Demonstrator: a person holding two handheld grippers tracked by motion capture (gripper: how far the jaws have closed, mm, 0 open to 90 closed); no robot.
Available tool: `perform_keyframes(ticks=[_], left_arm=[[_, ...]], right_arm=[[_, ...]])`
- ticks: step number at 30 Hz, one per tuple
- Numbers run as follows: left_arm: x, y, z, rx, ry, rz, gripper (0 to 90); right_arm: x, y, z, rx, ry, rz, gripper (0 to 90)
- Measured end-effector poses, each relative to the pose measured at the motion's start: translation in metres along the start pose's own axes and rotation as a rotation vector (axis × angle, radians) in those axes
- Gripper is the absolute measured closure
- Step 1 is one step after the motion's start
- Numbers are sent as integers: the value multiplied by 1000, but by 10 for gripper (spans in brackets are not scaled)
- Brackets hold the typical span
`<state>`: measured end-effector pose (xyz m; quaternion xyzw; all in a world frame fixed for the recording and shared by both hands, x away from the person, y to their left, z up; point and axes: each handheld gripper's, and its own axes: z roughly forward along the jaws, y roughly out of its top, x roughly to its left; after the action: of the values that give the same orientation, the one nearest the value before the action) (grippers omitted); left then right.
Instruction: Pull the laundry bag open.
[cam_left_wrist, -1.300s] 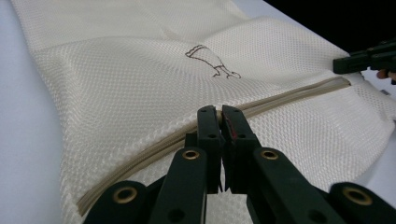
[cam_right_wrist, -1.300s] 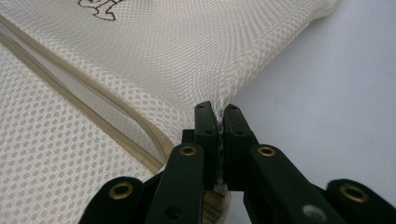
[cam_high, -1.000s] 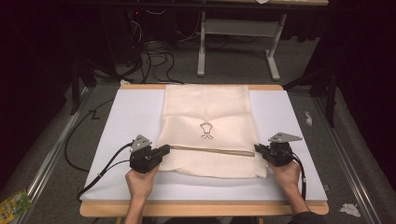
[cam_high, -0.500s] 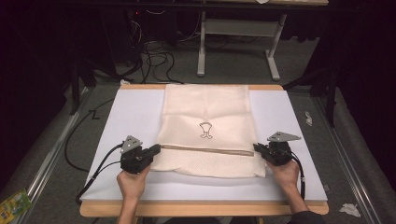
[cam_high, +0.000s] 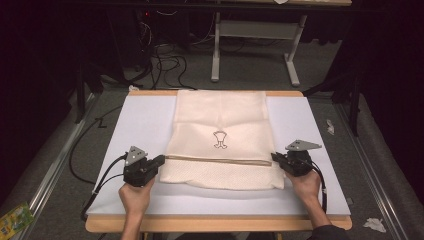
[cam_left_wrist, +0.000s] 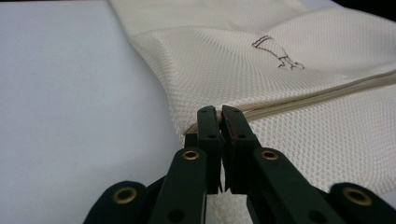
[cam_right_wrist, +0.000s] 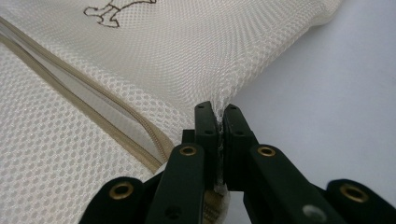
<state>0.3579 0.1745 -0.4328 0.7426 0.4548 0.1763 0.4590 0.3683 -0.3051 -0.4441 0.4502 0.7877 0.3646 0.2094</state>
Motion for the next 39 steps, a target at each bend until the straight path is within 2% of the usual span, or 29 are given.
perform_keyframes(ticks=[12, 18, 19, 24, 29, 36, 39], left_arm=[[1, -4, 3, 38, 92, 59, 871], [-1, -7, 6, 64, 107, 76, 870], [-1, -8, 6, 68, 106, 77, 870], [4, -6, 4, 51, 56, 17, 869], [1, -8, 3, 52, 48, 33, 867], [0, -10, 6, 79, 38, 31, 863], [-1, -11, 8, 90, 41, 37, 859]], right_arm=[[0, 3, -1, -9, 1, -6, 882], [-2, 3, -1, -9, 2, -5, 882], [-2, 3, -1, -9, 3, -5, 881], [-2, 2, -1, 2, 10, 10, 878], [-1, 2, 0, 15, 12, 17, 867], [-3, -4, 6, 39, 19, 31, 845], [-2, -6, 8, 51, 7, 14, 817]])
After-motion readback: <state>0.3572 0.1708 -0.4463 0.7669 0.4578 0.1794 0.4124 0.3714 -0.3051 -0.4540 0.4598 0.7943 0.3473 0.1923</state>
